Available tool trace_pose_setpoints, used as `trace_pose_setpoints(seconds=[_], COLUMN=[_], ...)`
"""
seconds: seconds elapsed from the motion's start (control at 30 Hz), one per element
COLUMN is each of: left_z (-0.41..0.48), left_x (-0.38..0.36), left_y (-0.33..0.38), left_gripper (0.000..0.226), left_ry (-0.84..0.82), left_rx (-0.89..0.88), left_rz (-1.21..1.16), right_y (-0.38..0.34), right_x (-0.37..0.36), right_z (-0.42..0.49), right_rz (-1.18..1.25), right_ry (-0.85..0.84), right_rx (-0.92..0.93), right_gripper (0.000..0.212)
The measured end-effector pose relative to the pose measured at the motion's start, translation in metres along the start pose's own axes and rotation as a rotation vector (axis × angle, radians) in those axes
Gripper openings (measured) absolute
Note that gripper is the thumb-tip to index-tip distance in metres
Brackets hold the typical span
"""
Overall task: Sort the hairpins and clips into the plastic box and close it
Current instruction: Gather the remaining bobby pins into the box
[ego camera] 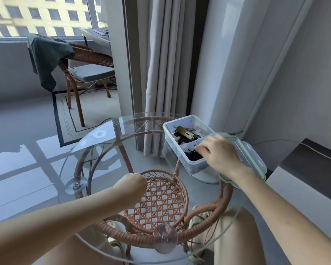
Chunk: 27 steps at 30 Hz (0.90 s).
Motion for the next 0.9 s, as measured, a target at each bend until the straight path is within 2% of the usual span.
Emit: trace_pose_setpoints(seconds=[0.1,0.17,0.27,0.37,0.43,0.67,0.73,0.83,0.9], left_z=[0.007,0.010,0.012,0.007,0.002,-0.002,0.001,0.011,0.021], left_x=[0.013,0.034,0.061,0.077,0.084,0.079,0.074,0.069,0.066], left_y=[-0.004,-0.008,-0.019,-0.027,-0.027,-0.005,0.002,0.018,0.030], left_gripper=[0.020,0.012,0.018,0.016,0.014,0.013,0.017,0.022,0.023], left_ry=[0.029,0.099,0.219,0.301,0.332,0.248,0.243,0.210,0.174], left_rx=[0.036,0.059,0.072,0.050,0.010,-0.139,-0.149,-0.217,-0.271], left_rz=[-0.163,-0.247,-0.390,-0.499,-0.543,-0.414,-0.347,-0.280,-0.214], right_y=[-0.024,-0.036,-0.037,-0.039,-0.042,-0.050,-0.047,-0.037,-0.027], right_x=[-0.012,-0.018,-0.020,-0.022,-0.024,-0.028,-0.023,-0.015,-0.006], right_z=[-0.018,-0.024,-0.026,-0.036,-0.048,-0.070,-0.069,-0.069,-0.070], right_rz=[-0.090,-0.168,-0.020,0.173,0.292,0.480,0.465,0.427,0.501], right_ry=[0.007,0.042,0.136,0.215,0.205,0.040,0.034,0.022,0.039], right_rx=[0.148,0.175,0.133,0.160,0.222,0.432,0.451,0.463,0.372], right_gripper=[0.042,0.036,0.020,0.024,0.023,0.007,0.009,0.023,0.027])
Point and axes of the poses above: each hand's wrist, its own z-axis towards the middle knuckle, its own x-axis out of the back of the hand, y = z × x, the point moved 1 cm from there along z, towards the middle knuckle, and after that the axes turned 6 degrees about y, right-handed, at the moved point
